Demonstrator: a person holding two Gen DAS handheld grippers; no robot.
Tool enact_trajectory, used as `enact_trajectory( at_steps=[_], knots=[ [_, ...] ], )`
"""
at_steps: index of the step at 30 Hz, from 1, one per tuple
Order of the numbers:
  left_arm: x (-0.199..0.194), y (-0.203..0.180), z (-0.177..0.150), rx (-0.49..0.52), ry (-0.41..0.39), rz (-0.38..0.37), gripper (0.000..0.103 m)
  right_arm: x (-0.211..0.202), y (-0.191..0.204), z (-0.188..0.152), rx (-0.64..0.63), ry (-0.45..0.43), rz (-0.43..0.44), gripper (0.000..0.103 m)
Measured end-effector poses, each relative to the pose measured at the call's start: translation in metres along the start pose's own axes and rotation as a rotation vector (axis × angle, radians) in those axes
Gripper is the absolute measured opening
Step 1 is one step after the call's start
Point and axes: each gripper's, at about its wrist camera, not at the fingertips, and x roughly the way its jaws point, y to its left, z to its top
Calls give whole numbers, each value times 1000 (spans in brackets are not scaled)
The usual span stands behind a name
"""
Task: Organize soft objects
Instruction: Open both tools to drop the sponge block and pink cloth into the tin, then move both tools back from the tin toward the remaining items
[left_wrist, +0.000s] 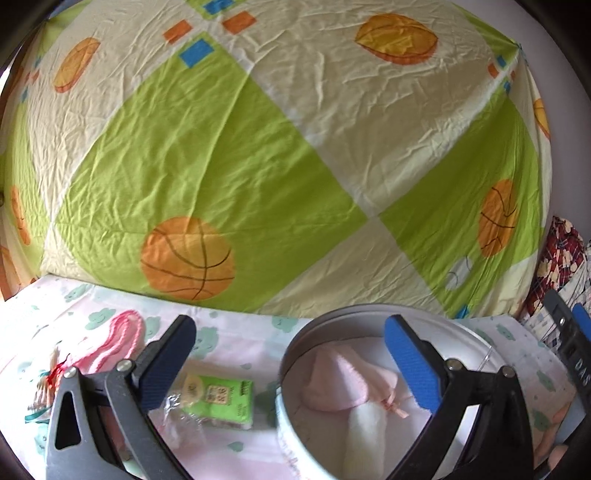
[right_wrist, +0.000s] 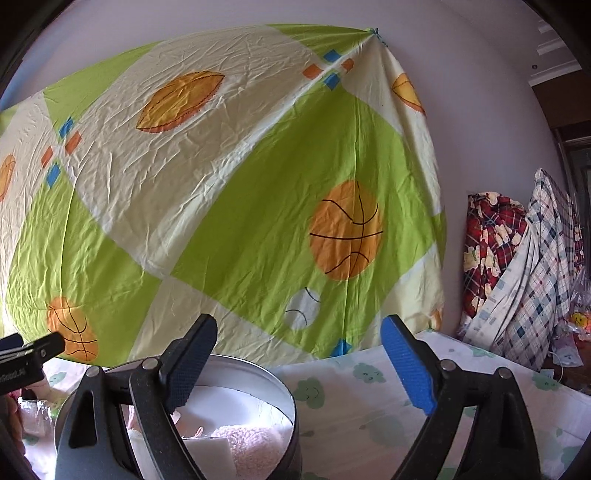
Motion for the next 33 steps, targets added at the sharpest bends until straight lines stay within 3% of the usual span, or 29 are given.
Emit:
enact_trajectory(
  at_steps=[18, 27, 33],
  knots=[
    [-28, 37, -31, 106, -9, 87, 103, -12, 2, -6, 48, -2, 10, 92],
    [-34, 48, -36, 123, 1, 78, 103, -24, 10, -11, 43, -35, -23, 92],
    [-39, 57, -37, 135, -5, 64, 103, -38, 26, -15, 24, -11, -5, 92]
  ],
)
